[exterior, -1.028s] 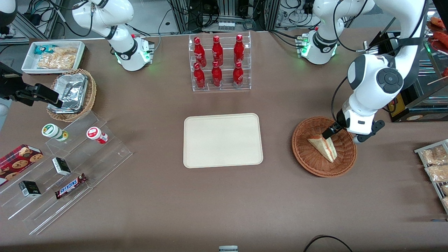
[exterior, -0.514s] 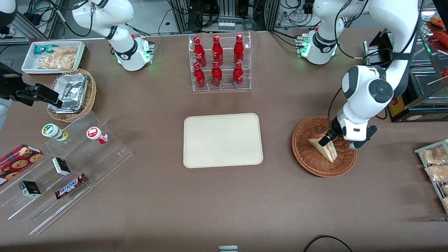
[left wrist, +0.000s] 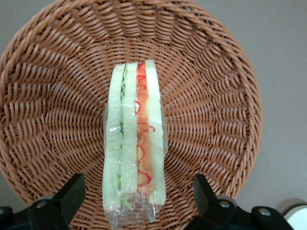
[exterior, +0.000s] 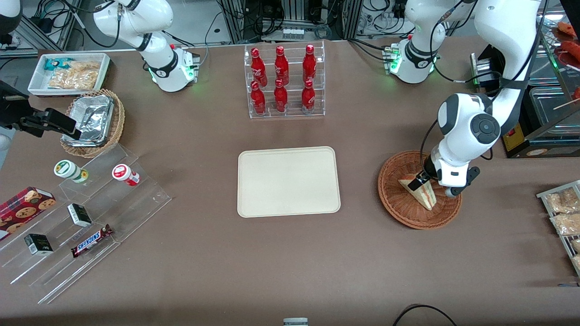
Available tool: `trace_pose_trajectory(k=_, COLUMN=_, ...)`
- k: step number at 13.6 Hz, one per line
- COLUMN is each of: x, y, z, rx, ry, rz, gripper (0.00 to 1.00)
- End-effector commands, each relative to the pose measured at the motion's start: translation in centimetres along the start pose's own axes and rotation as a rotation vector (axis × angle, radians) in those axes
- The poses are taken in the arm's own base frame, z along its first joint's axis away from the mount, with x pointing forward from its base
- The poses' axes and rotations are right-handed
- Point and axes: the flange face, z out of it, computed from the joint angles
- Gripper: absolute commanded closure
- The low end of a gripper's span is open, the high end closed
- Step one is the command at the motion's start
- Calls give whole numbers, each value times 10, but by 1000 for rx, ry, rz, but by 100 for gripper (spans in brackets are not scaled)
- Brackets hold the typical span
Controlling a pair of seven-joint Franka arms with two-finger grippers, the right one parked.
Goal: Place sandwich from basket to tray
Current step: 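Lower the left gripper onto the wrapped sandwich and close on it, then lift the sandwich and carry it over the beige tray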
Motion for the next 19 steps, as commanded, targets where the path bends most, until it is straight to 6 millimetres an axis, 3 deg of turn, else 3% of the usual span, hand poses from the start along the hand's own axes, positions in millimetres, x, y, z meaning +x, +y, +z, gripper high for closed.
trace_pose_trajectory(k=1, x=1, y=3, z=11, rx=1, ry=-6, rz=-12, gripper=2)
trace_pose_trajectory(k=2, x=2, y=4, z=13, rx=2, ry=-10, rz=-12, gripper=16)
trace_pose_trajectory(k=4, x=7, y=10, z=16, rx=-4, ry=-11, rz=-11, gripper=67)
trace_pose_trajectory(k=5, x=9, y=11, z=13, rx=-8, ry=-6, rz=-5, gripper=87)
trace_pose_trajectory(k=8, x=16, y=13, z=-3, rx=2, ry=13, rz=13, gripper=92)
trace_pose_trajectory(k=11, x=20, y=21, z=-59, rx=108, ry=5, rz=54, gripper=92)
trace_pose_trajectory(k=13, x=16, y=41, z=-105, rx=158, ry=-23, rz=80, gripper=92)
trace_pose_trajectory(k=15, x=-17, y=86, z=-147, rx=182, ry=-55, rz=173, gripper=95)
trace_pose_trajectory(k=17, x=-68, y=134, z=-159, rx=173, ry=-86, rz=266, gripper=95)
trace_pose_trajectory(k=19, x=-128, y=175, z=-151, rx=144, ry=-137, rz=349, gripper=95)
